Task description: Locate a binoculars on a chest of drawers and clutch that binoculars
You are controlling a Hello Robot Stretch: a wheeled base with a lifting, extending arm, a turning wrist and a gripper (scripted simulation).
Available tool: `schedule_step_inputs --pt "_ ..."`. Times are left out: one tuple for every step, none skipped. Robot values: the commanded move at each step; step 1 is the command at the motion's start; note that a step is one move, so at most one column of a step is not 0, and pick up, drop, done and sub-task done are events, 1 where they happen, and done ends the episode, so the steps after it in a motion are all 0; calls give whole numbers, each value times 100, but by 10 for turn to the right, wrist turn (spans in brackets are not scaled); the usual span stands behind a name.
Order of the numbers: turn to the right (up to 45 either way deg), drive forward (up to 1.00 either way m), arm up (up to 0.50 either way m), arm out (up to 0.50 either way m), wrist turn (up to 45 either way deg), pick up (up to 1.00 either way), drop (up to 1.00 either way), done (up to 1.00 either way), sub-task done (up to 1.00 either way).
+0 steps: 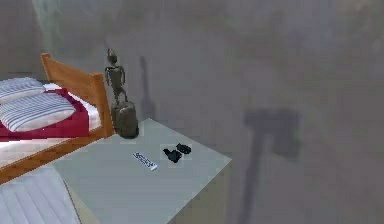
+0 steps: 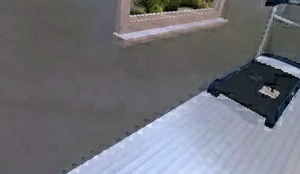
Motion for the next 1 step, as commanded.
schedule_step_inputs --pt "0 30 0 0 0 0 0 0 0"
